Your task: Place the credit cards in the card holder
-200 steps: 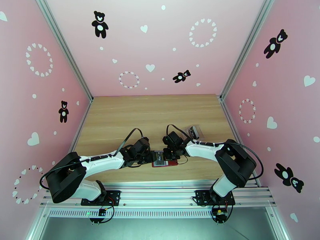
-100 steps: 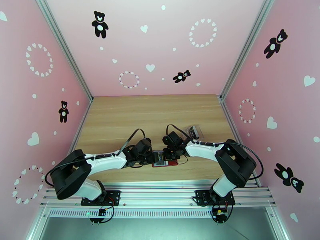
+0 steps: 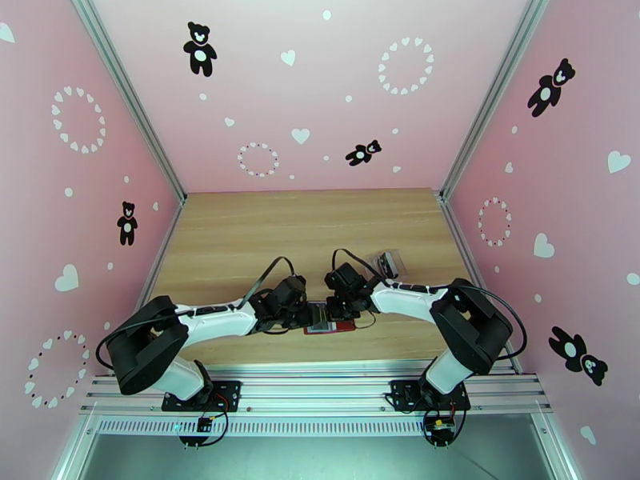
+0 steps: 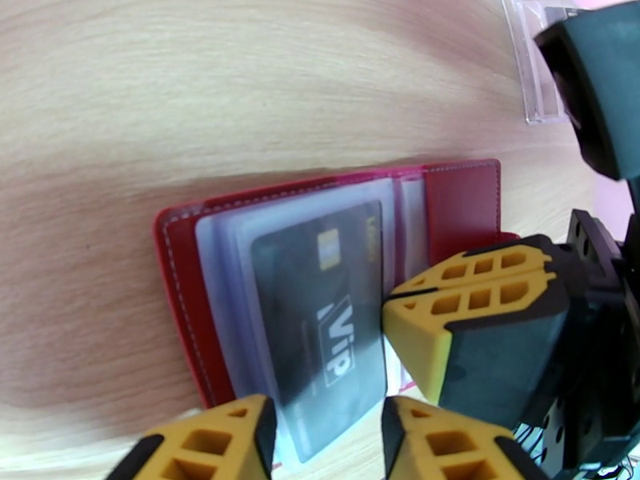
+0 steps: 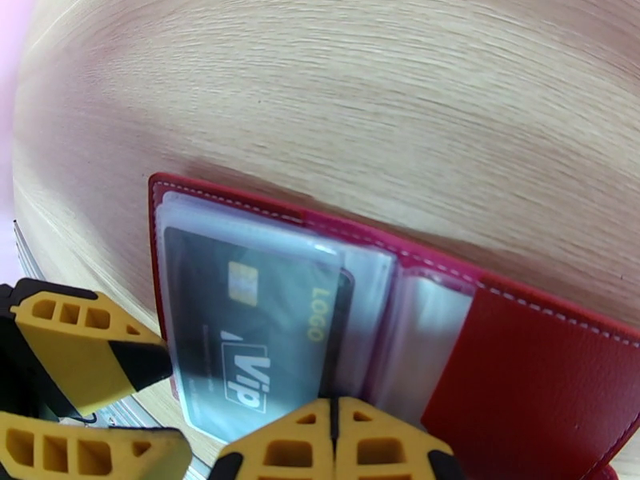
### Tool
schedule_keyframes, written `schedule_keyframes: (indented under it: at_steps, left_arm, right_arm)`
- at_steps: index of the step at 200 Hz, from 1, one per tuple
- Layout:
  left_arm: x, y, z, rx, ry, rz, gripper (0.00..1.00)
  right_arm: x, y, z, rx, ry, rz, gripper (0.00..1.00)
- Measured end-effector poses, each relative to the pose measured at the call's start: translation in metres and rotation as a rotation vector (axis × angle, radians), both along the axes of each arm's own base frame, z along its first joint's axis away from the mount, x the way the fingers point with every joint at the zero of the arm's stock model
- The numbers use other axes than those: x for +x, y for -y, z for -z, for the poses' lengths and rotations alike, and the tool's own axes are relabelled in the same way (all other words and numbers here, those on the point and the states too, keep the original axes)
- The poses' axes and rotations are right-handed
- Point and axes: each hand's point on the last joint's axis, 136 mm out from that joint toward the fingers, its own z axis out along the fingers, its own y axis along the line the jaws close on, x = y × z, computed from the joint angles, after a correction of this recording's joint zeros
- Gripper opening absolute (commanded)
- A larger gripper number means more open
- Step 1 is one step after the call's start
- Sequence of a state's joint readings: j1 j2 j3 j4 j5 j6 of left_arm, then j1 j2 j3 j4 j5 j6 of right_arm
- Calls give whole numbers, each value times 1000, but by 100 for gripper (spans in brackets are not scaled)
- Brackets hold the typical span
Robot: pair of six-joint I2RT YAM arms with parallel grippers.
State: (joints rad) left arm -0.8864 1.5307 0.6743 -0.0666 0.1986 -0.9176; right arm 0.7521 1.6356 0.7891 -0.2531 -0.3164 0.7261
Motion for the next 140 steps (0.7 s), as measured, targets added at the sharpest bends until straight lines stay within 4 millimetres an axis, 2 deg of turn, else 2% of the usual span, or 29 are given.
schedule_keyframes:
  at_steps: [140]
  left_arm:
    - [1, -3, -5, 6, 12, -10, 40]
  right_arm:
    - [0, 0, 0, -1, 2, -3, 1]
